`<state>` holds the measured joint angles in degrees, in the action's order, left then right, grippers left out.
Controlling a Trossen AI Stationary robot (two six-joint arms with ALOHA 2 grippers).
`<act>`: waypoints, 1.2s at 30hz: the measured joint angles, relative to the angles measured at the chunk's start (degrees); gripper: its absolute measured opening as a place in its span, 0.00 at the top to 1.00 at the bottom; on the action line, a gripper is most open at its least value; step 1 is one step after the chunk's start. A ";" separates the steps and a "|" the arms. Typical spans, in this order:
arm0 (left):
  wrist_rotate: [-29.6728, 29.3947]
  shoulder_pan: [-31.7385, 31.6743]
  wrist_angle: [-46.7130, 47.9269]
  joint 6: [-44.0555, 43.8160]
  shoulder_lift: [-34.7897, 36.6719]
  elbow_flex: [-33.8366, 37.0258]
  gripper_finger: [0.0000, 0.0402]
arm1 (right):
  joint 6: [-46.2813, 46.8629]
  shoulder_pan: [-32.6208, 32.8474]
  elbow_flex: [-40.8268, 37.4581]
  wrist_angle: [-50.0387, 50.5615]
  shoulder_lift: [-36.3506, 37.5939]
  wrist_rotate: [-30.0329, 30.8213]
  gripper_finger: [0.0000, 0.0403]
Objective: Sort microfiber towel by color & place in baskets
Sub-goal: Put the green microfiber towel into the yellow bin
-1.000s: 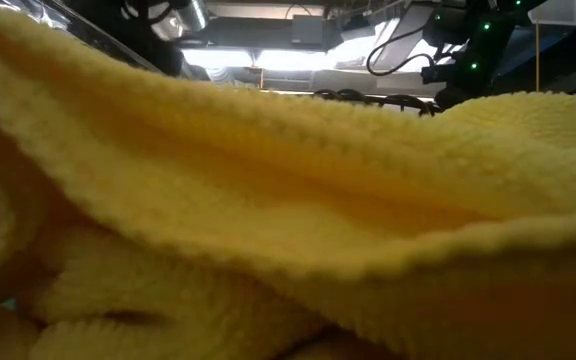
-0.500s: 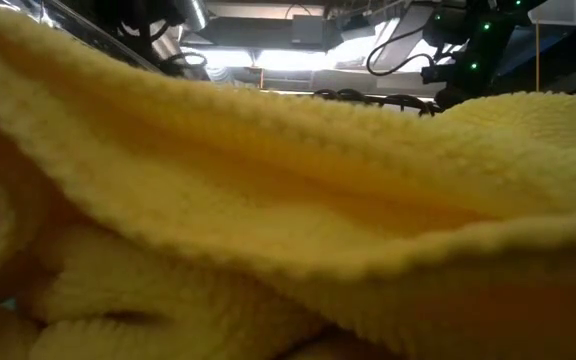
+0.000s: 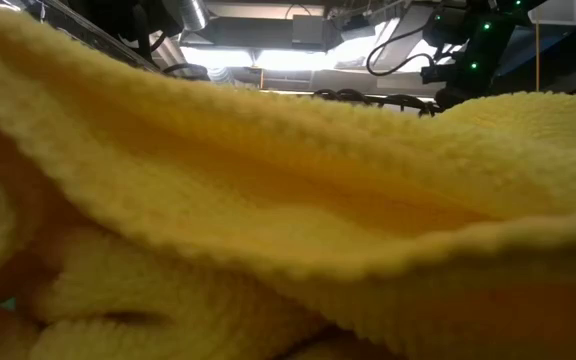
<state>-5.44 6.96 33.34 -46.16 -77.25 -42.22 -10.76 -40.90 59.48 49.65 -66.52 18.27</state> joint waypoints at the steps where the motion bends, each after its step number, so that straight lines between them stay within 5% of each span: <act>1: -0.01 0.00 0.01 0.01 0.00 0.00 0.84 | -0.01 0.01 0.00 0.00 0.00 -0.17 0.33; 5: -0.01 -0.02 0.00 0.06 0.00 0.00 0.98 | -0.01 -0.01 0.00 -0.02 0.00 -1.41 0.33; 17: 0.47 -0.02 1.49 0.25 2.94 -0.85 1.00 | -0.02 0.02 2.42 -0.08 0.00 -6.48 0.33; 22: -1.12 -0.02 2.12 1.72 7.49 -3.50 1.00 | 1.12 0.02 5.69 -0.39 0.00 -15.27 0.33; 31: -7.54 -0.02 1.92 7.39 13.46 -9.05 1.00 | 7.78 0.12 6.67 -6.32 0.00 -42.14 0.33; 36: -11.26 -0.02 1.70 10.29 15.77 -11.97 1.00 | 7.97 2.84 6.69 -9.73 0.00 -44.31 0.33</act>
<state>-16.70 6.94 35.04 -35.88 -61.48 -54.19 -2.79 -38.06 66.17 39.92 -66.52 -26.04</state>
